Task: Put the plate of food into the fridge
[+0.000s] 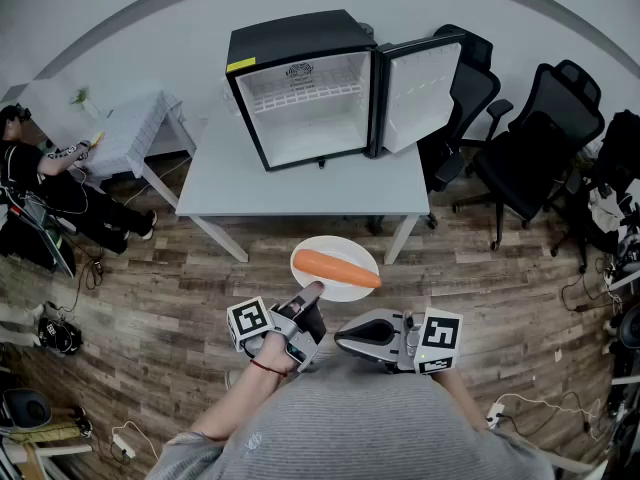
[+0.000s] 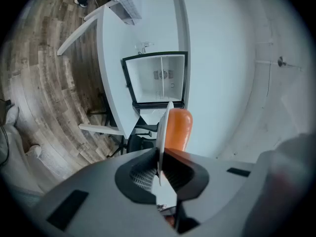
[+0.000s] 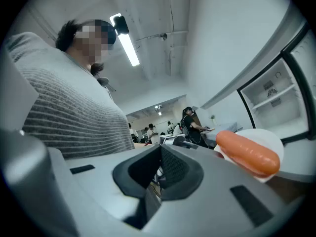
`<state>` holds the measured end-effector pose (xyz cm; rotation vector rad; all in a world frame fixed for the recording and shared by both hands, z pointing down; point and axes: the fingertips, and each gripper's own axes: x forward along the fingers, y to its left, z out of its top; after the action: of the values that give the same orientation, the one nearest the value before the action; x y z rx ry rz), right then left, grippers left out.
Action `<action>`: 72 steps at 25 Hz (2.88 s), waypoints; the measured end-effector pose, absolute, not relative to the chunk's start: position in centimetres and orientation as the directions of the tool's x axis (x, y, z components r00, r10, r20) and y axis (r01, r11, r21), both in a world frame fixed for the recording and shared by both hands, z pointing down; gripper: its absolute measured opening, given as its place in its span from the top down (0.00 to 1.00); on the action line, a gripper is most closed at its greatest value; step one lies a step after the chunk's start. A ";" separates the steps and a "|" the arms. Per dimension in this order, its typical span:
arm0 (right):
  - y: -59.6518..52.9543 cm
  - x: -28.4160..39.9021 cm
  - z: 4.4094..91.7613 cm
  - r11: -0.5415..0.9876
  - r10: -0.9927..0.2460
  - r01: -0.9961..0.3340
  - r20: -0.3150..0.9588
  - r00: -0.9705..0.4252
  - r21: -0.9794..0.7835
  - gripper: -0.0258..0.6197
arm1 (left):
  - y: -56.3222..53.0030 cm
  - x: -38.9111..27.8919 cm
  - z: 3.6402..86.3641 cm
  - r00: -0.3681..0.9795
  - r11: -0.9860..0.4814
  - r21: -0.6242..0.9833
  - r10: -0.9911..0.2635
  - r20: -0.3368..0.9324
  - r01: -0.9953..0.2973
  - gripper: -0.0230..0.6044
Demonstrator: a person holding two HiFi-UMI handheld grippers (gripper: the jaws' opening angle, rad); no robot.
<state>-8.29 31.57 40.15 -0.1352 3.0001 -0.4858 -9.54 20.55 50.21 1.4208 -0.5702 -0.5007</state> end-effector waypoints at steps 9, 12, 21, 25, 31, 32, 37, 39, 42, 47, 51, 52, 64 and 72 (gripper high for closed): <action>31.4 -8.4 39.8 0.951 -0.095 -0.064 -0.089 -0.991 -0.301 0.94 | 20.6 -10.0 50.4 0.774 0.079 0.996 -0.628 0.080 -0.038 0.92; 31.4 -8.6 39.9 0.953 -0.093 -0.065 -0.082 -0.992 -0.295 0.94 | 20.6 -9.8 49.9 0.775 0.082 0.997 -0.629 0.062 -0.013 0.92; 30.7 -7.9 39.6 0.938 -0.125 -0.077 -0.125 -0.984 -0.337 0.93 | 20.7 -9.4 49.8 0.777 0.083 0.996 -0.626 0.067 -0.019 0.92; 30.7 -8.0 40.0 0.939 -0.123 -0.078 -0.113 -0.986 -0.336 0.93 | 20.7 -9.4 49.8 0.776 0.084 0.996 -0.628 0.063 -0.013 0.92; 30.8 -7.0 40.5 0.937 -0.121 -0.078 -0.106 -0.987 -0.341 0.93 | 21.1 -9.0 50.3 0.768 0.090 0.995 -0.634 0.087 -0.039 0.92; 30.9 -6.7 40.7 0.937 -0.119 -0.077 -0.104 -0.987 -0.342 0.93 | 21.1 -8.7 50.3 0.766 0.090 0.995 -0.637 0.087 -0.038 0.92; 30.9 -5.2 40.9 0.940 -0.104 -0.064 -0.102 -0.989 -0.336 0.93 | 21.5 -7.4 50.4 0.758 0.095 0.995 -0.646 0.084 -0.029 0.92; 31.1 -4.5 40.8 0.940 -0.099 -0.056 -0.112 -0.989 -0.336 0.93 | 21.7 -6.8 50.4 0.754 0.097 0.995 -0.652 0.085 -0.028 0.92; 31.5 -3.2 40.5 0.937 -0.094 -0.040 -0.139 -0.986 -0.347 0.93 | 21.9 -6.0 50.5 0.744 0.100 0.995 -0.663 0.082 -0.021 0.92; 31.5 -1.1 40.6 0.928 -0.103 -0.039 -0.155 -0.983 -0.370 0.93 | 21.9 -4.8 50.5 0.735 0.107 0.994 -0.674 0.074 -0.002 0.92; 30.9 -0.3 40.5 0.924 -0.123 -0.050 -0.170 -0.978 -0.379 0.93 | 20.9 -4.8 50.4 0.731 0.106 0.994 -0.678 0.078 -0.008 0.92; 30.6 -0.2 40.5 0.924 -0.125 -0.052 -0.170 -0.978 -0.379 0.93 | 20.5 -4.7 50.4 0.730 0.104 0.995 -0.679 0.076 -0.006 0.92; 23.0 0.1 40.7 0.917 -0.150 -0.077 -0.160 -0.976 -0.391 0.93 | 13.1 -4.9 50.3 0.732 0.100 0.995 -0.679 0.054 0.019 0.92; 17.9 -2.2 40.3 0.924 -0.117 -0.049 -0.158 -0.980 -0.380 0.93 | 8.2 -6.6 50.2 0.727 0.095 0.995 -0.685 0.049 0.023 0.92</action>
<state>-2.19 17.89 40.26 -0.1270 2.9055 -0.5673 -6.59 8.20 50.25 1.3900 -0.5945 -0.5732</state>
